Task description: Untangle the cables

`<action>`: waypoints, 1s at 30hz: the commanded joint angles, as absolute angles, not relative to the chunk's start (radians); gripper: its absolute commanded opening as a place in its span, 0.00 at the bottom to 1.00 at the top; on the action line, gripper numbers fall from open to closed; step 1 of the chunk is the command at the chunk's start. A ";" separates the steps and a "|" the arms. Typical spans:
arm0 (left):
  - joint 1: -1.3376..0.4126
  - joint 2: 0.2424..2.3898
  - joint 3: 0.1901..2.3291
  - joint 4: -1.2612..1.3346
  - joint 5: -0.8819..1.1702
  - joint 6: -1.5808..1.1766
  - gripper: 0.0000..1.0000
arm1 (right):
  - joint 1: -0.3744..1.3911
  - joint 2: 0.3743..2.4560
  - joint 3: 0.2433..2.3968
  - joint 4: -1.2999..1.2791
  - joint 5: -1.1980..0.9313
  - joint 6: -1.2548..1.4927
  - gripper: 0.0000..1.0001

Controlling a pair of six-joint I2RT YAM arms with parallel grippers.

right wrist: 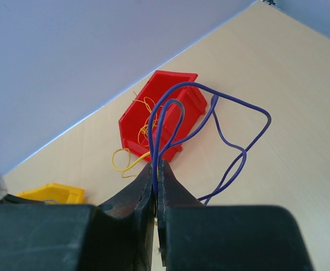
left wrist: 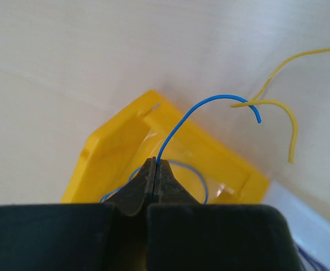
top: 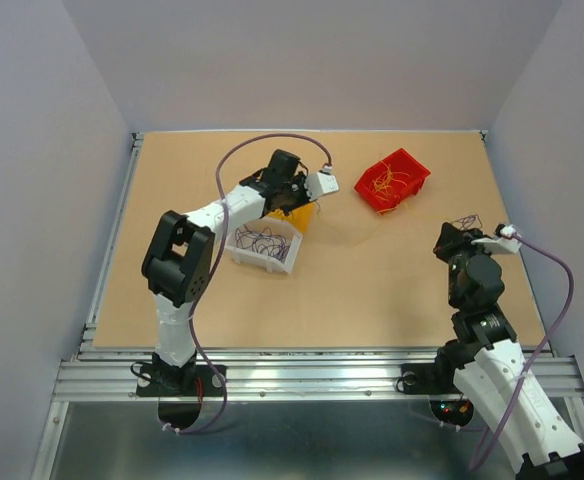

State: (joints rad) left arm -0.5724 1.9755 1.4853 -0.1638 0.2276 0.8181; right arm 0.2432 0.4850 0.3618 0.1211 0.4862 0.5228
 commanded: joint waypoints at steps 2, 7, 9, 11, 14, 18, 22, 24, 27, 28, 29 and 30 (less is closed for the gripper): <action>-0.462 1.871 1.431 -0.024 0.195 0.698 0.00 | 0.239 0.474 0.361 0.173 0.523 0.532 0.00; -0.388 1.913 1.457 -0.043 0.170 0.634 0.00 | 0.239 0.471 0.362 0.164 0.561 0.564 0.01; -0.385 1.936 1.454 -0.041 0.138 0.626 0.00 | 0.239 0.460 0.365 0.134 0.626 0.587 0.01; -0.384 1.959 1.459 -0.041 0.115 0.617 0.00 | 0.239 0.442 0.367 0.085 0.716 0.640 0.01; -0.385 1.971 1.448 -0.049 0.107 0.623 0.00 | 0.239 0.379 0.368 0.008 0.831 0.690 0.00; -0.385 1.983 1.439 -0.051 0.138 0.633 0.00 | 0.239 0.263 0.377 -0.090 0.907 0.706 0.00; -0.387 1.999 1.451 -0.057 0.127 0.632 0.00 | 0.239 0.169 0.379 -0.149 0.934 0.726 0.01; -0.385 2.003 1.456 -0.058 0.111 0.624 0.00 | 0.239 0.140 0.394 -0.216 0.986 0.768 0.01; -0.385 2.005 1.456 -0.057 0.109 0.623 0.00 | 0.239 0.074 0.413 -0.313 1.035 0.831 0.01; -0.385 2.003 1.454 -0.058 0.120 0.626 0.00 | 0.239 0.037 0.416 -0.314 1.008 0.813 0.00; -0.385 2.000 1.454 -0.063 0.135 0.627 0.00 | 0.239 0.029 0.417 -0.301 0.941 0.778 0.01; -0.385 1.996 1.454 -0.067 0.150 0.630 0.00 | 0.239 0.031 0.423 -0.281 0.895 0.746 0.00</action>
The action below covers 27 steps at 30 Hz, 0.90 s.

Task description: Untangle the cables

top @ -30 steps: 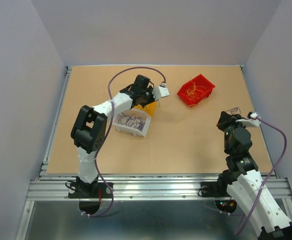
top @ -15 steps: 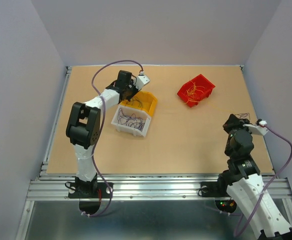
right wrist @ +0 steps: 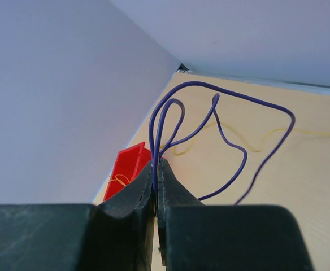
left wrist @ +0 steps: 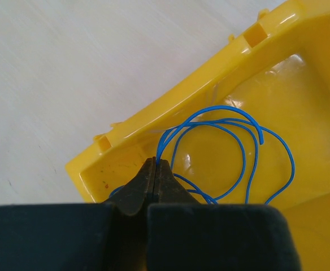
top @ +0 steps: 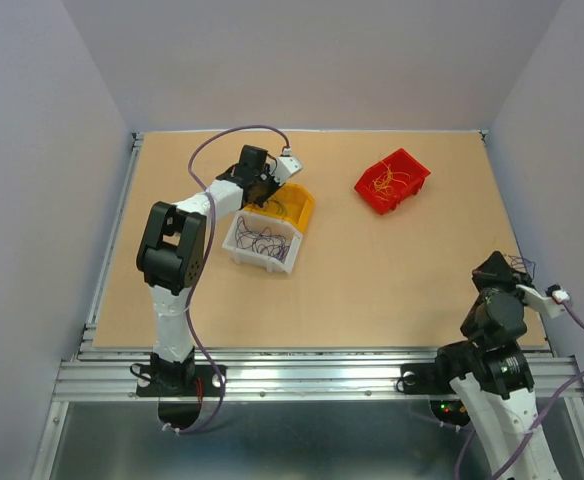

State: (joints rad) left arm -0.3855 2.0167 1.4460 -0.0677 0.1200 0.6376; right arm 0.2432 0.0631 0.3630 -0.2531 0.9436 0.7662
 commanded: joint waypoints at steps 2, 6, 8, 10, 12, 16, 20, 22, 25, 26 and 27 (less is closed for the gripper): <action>-0.390 1.990 1.450 -0.071 0.179 0.635 0.10 | 0.239 0.081 0.446 -0.232 0.754 0.659 0.01; -0.390 1.954 1.434 -0.068 0.207 0.635 0.36 | 0.239 0.245 0.483 -0.141 0.478 0.549 0.01; -0.390 1.931 1.427 -0.064 0.215 0.635 0.45 | 0.239 0.372 0.500 -0.068 0.264 0.486 0.01; -0.388 1.911 1.422 -0.063 0.225 0.632 0.48 | 0.239 0.467 0.514 -0.025 0.125 0.457 0.01; -0.390 1.875 1.416 -0.063 0.238 0.627 0.54 | 0.239 0.596 0.534 0.046 -0.074 0.425 0.00; -0.388 1.792 1.379 -0.052 0.252 0.600 0.76 | 0.239 0.707 0.515 0.225 -0.340 0.410 0.01; -0.390 1.657 1.281 -0.005 0.323 0.574 0.99 | 0.241 0.730 0.485 0.356 -0.530 0.449 0.01; -0.391 1.573 1.240 0.037 0.411 0.555 0.99 | 0.242 0.732 0.472 0.396 -0.566 0.468 0.01; -0.409 1.480 1.175 0.061 0.532 0.545 0.99 | 0.244 0.735 0.468 0.445 -0.604 0.500 0.01; -0.431 1.438 1.134 0.080 0.575 0.554 0.99 | 0.242 0.736 0.469 0.460 -0.603 0.512 0.01; -0.451 1.416 1.112 0.093 0.587 0.560 0.99 | 0.245 0.736 0.468 0.466 -0.604 0.517 0.01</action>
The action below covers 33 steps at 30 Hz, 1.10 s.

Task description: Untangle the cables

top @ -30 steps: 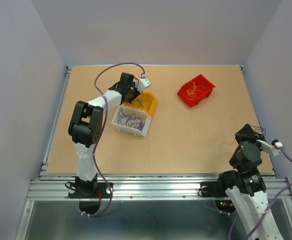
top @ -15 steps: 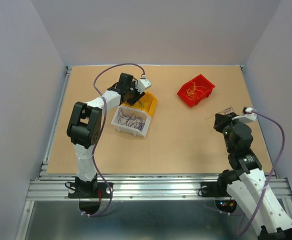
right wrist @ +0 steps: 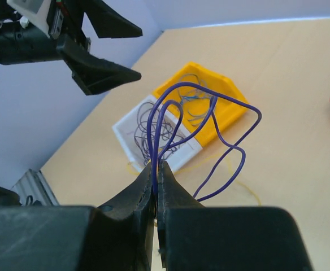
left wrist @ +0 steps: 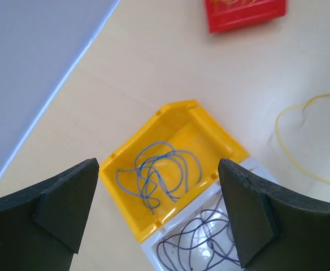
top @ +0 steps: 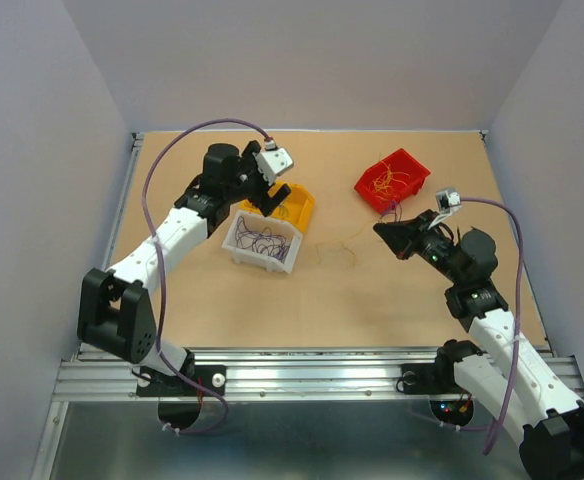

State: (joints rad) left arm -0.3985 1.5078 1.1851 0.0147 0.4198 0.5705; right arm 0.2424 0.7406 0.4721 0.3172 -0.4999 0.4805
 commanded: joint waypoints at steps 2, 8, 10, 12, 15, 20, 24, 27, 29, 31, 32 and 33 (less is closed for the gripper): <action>-0.491 1.373 1.031 0.133 0.589 0.580 0.99 | 0.245 0.741 0.466 0.488 -0.609 0.531 0.01; -0.614 1.296 0.927 0.236 0.629 0.626 0.99 | 0.247 0.753 0.462 0.534 -0.630 0.558 0.01; -0.623 1.307 0.931 0.221 0.685 0.630 0.99 | 0.247 0.752 0.460 0.534 -0.632 0.558 0.01; -0.641 1.322 0.934 0.216 0.727 0.630 0.99 | 0.247 0.750 0.459 0.538 -0.634 0.560 0.01; -0.669 1.342 0.942 0.216 0.752 0.620 0.99 | 0.248 0.755 0.456 0.545 -0.643 0.558 0.01; -0.686 1.367 0.969 0.251 0.717 0.545 0.99 | 0.253 0.802 0.457 0.595 -0.724 0.542 0.01; -0.661 1.290 0.914 0.399 0.621 0.473 0.99 | 0.293 0.897 0.469 0.604 -0.839 0.483 0.01; -0.629 1.226 0.900 0.405 0.656 0.445 0.99 | 0.327 0.940 0.486 0.589 -0.862 0.420 0.01; -0.588 1.201 0.908 0.400 0.701 0.414 0.99 | 0.373 0.983 0.503 0.562 -0.861 0.367 0.01; -0.545 1.186 0.916 0.388 0.776 0.394 0.99 | 0.426 1.025 0.525 0.542 -0.861 0.327 0.01; -0.510 1.187 0.923 0.387 0.807 0.376 0.99 | 0.443 1.037 0.534 0.526 -0.862 0.293 0.01; -0.494 1.198 0.926 0.373 0.862 0.376 0.99 | 0.477 1.063 0.547 0.522 -0.859 0.279 0.01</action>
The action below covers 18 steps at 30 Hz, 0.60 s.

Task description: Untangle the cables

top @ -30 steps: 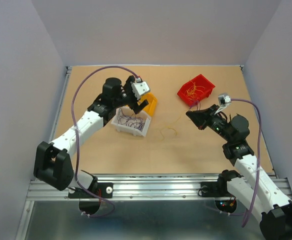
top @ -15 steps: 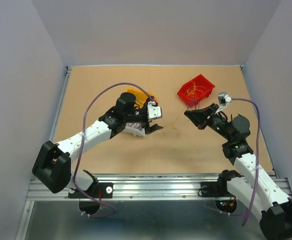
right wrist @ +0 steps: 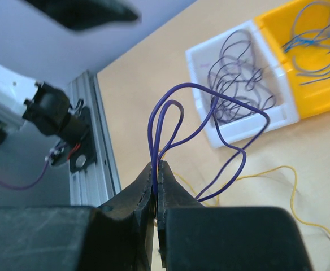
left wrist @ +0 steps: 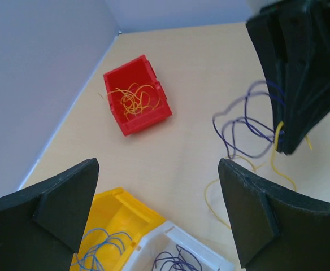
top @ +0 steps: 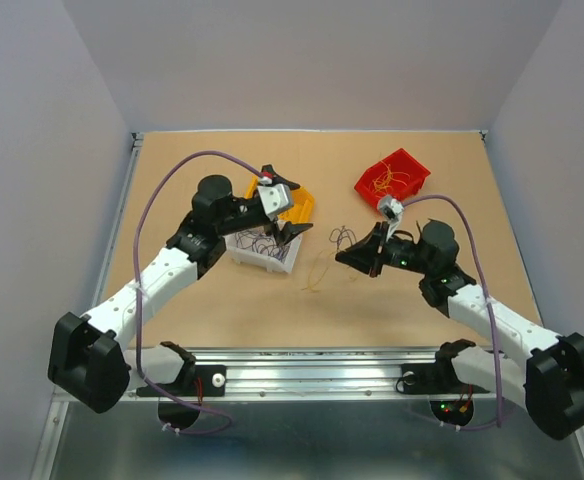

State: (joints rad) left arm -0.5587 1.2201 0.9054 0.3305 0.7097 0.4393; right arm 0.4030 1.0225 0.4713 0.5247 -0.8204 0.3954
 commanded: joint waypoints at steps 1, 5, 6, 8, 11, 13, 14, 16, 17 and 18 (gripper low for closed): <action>-0.486 1.206 0.930 0.358 0.885 0.385 0.99 | 0.489 1.074 0.554 0.520 -0.859 0.269 0.01; -0.483 1.244 0.945 0.278 1.017 0.469 0.99 | 0.532 1.124 0.581 0.526 -0.854 0.249 0.01; -0.485 1.256 0.948 0.249 1.044 0.498 0.99 | 0.544 1.132 0.584 0.529 -0.854 0.242 0.01; -0.485 1.272 0.968 0.212 1.061 0.528 0.99 | 0.555 1.144 0.594 0.538 -0.853 0.238 0.01; -0.491 1.296 0.989 0.137 1.103 0.592 0.99 | 0.574 1.155 0.598 0.545 -0.853 0.238 0.01; -0.506 1.310 1.005 0.068 1.120 0.659 0.99 | 0.581 1.161 0.603 0.546 -0.848 0.235 0.01; -0.514 1.313 1.009 0.043 1.121 0.678 0.99 | 0.583 1.163 0.604 0.546 -0.845 0.235 0.01; -0.526 1.325 1.017 0.002 1.124 0.728 0.99 | 0.587 1.166 0.607 0.546 -0.844 0.233 0.01; -0.538 1.327 1.020 -0.020 1.126 0.732 0.99 | 0.588 1.167 0.607 0.546 -0.844 0.233 0.01; -0.543 1.333 1.026 -0.034 1.126 0.736 0.99 | 0.591 1.169 0.609 0.546 -0.839 0.233 0.01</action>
State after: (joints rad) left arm -0.5171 1.3323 0.9699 0.0570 1.0637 0.6445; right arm 0.5774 1.1648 0.5453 0.5018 -0.8387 0.2546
